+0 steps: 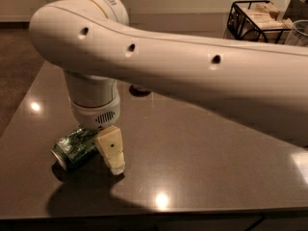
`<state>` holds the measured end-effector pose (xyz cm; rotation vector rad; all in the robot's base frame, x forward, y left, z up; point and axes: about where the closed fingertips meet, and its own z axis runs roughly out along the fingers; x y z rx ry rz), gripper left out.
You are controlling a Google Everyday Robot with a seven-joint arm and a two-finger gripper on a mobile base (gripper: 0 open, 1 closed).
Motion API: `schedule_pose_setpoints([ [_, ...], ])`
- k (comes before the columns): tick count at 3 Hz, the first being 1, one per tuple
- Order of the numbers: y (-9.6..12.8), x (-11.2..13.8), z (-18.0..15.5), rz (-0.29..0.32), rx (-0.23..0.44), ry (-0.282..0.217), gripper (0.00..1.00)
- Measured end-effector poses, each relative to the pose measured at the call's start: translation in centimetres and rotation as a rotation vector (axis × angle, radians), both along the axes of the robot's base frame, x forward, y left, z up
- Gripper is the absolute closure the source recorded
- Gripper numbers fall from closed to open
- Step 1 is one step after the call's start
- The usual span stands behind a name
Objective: Pick green can
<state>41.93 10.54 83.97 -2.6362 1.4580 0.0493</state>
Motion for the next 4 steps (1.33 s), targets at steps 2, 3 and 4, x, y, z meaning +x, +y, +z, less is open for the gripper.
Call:
schedule_pose_setpoints([
  [2,3.1,-0.6,-0.5,0.125,-0.041,0.048,0.18],
  [3,3.2,-0.6,0.3,0.152,-0.048,0.053,0.41],
  [4,3.1,-0.2,1.9,0.159,-0.033,0.042,0.64],
])
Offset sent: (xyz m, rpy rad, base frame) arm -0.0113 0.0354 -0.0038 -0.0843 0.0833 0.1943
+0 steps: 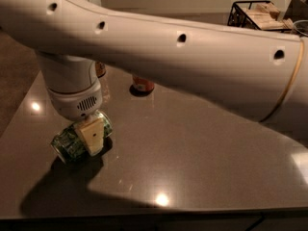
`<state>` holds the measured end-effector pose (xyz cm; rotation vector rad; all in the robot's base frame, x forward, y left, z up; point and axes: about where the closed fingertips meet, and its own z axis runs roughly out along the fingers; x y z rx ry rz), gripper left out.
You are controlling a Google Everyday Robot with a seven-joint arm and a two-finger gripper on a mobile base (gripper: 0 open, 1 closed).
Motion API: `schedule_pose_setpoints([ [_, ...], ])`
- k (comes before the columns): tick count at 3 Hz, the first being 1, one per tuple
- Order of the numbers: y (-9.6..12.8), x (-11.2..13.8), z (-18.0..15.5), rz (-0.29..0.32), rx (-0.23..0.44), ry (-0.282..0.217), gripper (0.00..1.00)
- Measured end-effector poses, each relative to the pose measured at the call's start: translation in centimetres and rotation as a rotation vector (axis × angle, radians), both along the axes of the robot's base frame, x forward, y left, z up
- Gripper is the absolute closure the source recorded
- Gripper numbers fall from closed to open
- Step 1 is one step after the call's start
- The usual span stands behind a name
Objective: Pick green can
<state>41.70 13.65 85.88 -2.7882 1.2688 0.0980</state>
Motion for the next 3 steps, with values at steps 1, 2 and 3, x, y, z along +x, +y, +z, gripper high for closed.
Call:
schedule_pose_setpoints([
  [1,0.0,0.8,3.1,0.0,0.043,-0.022,0.87],
  [2,0.7,0.7,9.9,0.026,0.123,-0.066,1.0],
  [3,1.2,0.8,10.3,0.025,0.143,-0.081,1.0],
])
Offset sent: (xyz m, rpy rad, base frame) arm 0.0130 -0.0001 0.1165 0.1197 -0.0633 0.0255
